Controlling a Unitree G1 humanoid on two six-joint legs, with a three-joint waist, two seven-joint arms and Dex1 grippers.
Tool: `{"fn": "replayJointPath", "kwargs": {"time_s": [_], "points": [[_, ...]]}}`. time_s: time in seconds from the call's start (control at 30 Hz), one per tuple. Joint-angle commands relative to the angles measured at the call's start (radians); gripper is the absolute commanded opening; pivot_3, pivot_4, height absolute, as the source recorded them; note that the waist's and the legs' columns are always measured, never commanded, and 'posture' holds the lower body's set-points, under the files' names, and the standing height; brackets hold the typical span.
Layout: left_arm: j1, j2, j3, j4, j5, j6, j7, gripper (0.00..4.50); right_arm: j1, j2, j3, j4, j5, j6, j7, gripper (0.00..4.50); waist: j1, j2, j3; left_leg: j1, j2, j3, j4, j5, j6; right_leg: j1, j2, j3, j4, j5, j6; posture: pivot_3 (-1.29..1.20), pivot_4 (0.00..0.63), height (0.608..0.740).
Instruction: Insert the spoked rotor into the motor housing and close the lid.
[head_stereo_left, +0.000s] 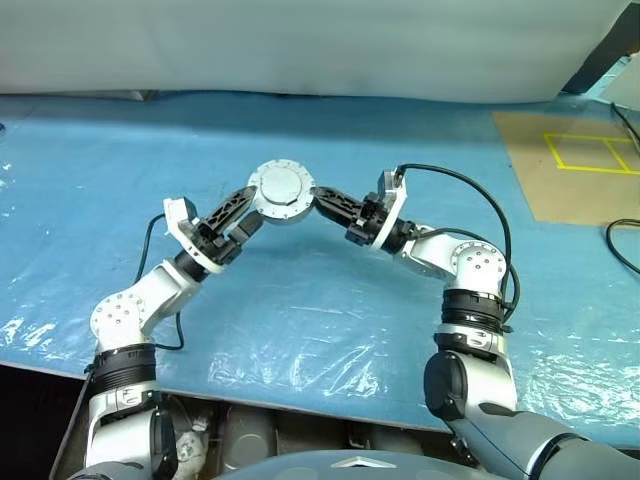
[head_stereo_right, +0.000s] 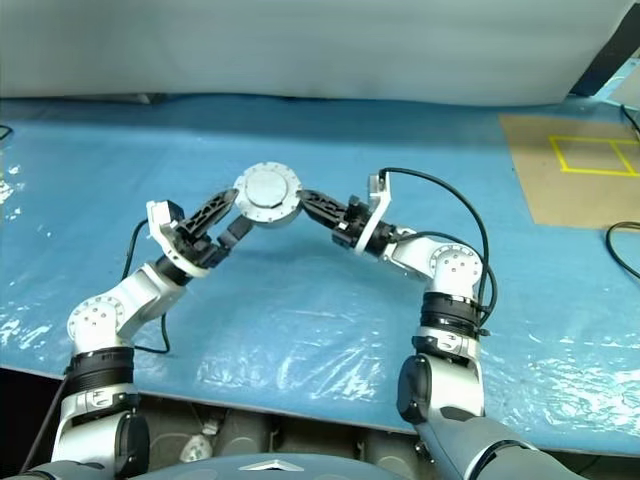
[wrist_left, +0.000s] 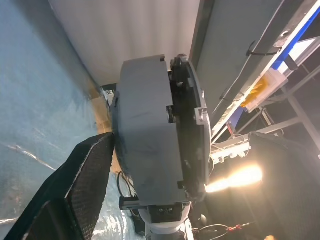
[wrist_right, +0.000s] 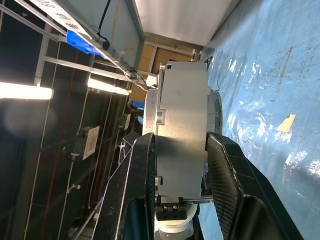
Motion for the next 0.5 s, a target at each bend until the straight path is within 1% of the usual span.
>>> {"fn": "replayJointPath", "kwargs": {"time_s": [0.03, 0.23, 0.47, 0.5], "points": [[-0.050, -0.027, -0.017, 0.030, 0.046, -0.025, -0.034, 4.48, -0.014, 0.010, 0.008, -0.060, 0.069, -0.003, 0.019, 1.11, 0.000, 0.000, 0.000, 0.000, 0.000, 0.000, 0.001, 0.000, 0.000, 0.000, 0.000, 0.000, 0.001, 0.000, 0.000, 0.00, 0.150, 0.740], [-0.097, -0.063, -0.020, 0.048, 0.077, -0.029, -0.051, 4.48, -0.008, 0.008, 0.012, -0.061, 0.076, -0.003, 0.011, 1.11, -0.001, 0.000, 0.000, 0.000, 0.000, 0.000, 0.002, 0.000, 0.000, 0.000, 0.000, 0.000, 0.002, 0.000, 0.000, 0.00, 0.150, 0.740], [-0.101, -0.077, -0.020, 0.042, 0.130, -0.052, -0.057, 4.48, -0.004, 0.007, 0.014, -0.064, 0.080, -0.001, 0.001, 1.11, -0.001, 0.000, 0.000, 0.000, 0.000, -0.001, 0.002, 0.000, 0.000, 0.000, 0.000, 0.000, 0.002, 0.000, 0.000, 0.00, 0.150, 0.740], [-0.100, -0.080, -0.019, 0.040, 0.134, -0.054, -0.057, 4.31, -0.004, 0.007, 0.015, -0.063, 0.080, -0.001, 0.000, 1.11, -0.001, 0.000, 0.000, 0.000, 0.000, -0.001, 0.002, 0.000, 0.000, 0.000, 0.000, 0.000, 0.002, 0.000, 0.000, 0.00, 0.150, 0.740]]}}
